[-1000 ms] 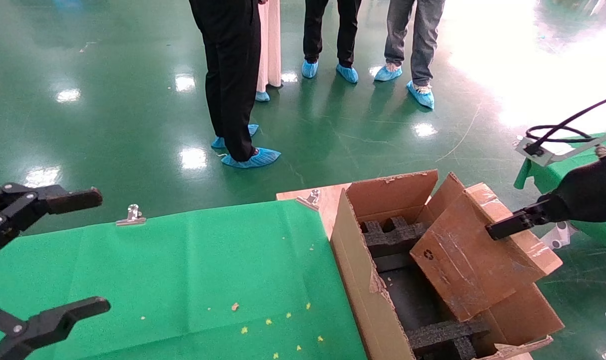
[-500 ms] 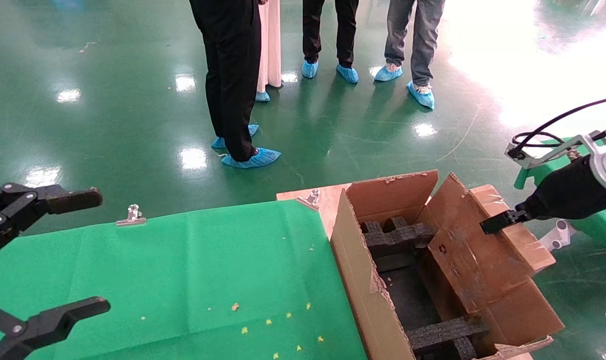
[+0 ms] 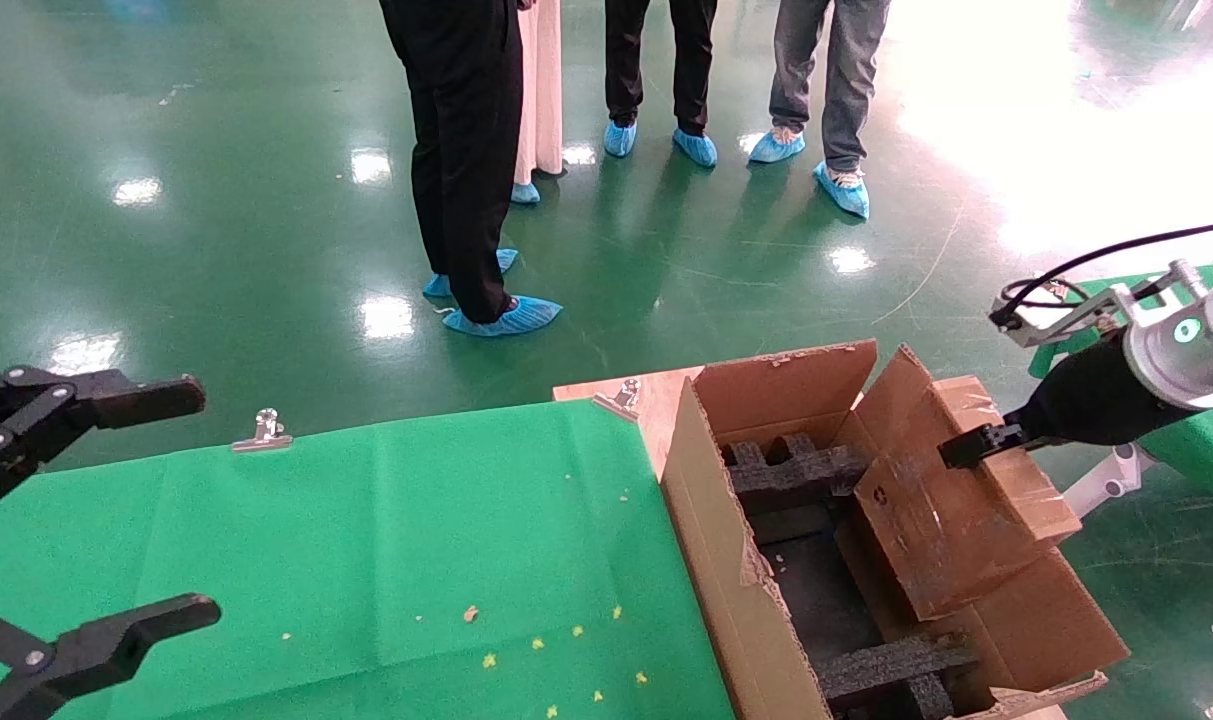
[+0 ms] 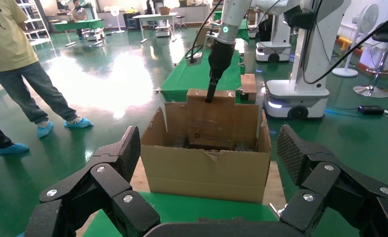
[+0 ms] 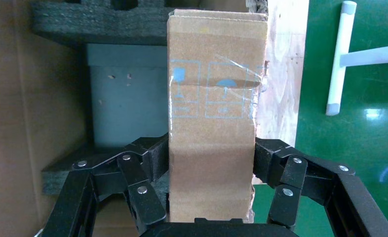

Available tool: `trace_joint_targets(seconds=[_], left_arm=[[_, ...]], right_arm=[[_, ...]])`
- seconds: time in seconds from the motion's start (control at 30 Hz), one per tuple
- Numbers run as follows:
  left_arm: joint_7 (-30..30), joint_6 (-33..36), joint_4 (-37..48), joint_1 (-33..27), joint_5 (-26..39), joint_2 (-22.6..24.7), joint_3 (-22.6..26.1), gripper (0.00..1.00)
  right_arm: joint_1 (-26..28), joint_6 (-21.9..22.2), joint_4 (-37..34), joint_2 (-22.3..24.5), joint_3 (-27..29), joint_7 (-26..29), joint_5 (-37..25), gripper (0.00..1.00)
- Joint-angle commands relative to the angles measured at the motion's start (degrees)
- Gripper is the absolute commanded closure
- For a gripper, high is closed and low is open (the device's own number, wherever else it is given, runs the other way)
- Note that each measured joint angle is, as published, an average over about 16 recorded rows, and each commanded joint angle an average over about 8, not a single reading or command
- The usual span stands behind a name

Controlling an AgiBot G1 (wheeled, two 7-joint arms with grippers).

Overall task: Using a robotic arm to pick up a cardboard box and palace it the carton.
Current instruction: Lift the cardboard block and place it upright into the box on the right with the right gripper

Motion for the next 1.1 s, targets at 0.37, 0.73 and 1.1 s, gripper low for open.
trace_joint_targets(seconds=[0.37,0.73,1.1], left_arm=[[0.00,0.00,0.00,0.00,0.00,0.00,0.01,0.00],[0.01,0.00,0.00,0.00,-0.01,0.00,0.01,0.00],[0.01,-0.01,0.00,0.00,-0.01,-0.01,0.02,0.00]], right_arm=[[-6.81,4.06,-3.28,-2.63,1.12,-0.50,1.80,1.00],[-13.78,4.47,-7.80,-4.79,3.00,-4.67,4.62,1.00],[-19.14,4.05,-12.83,-6.83,4.71,-7.49,7.24,1.00]])
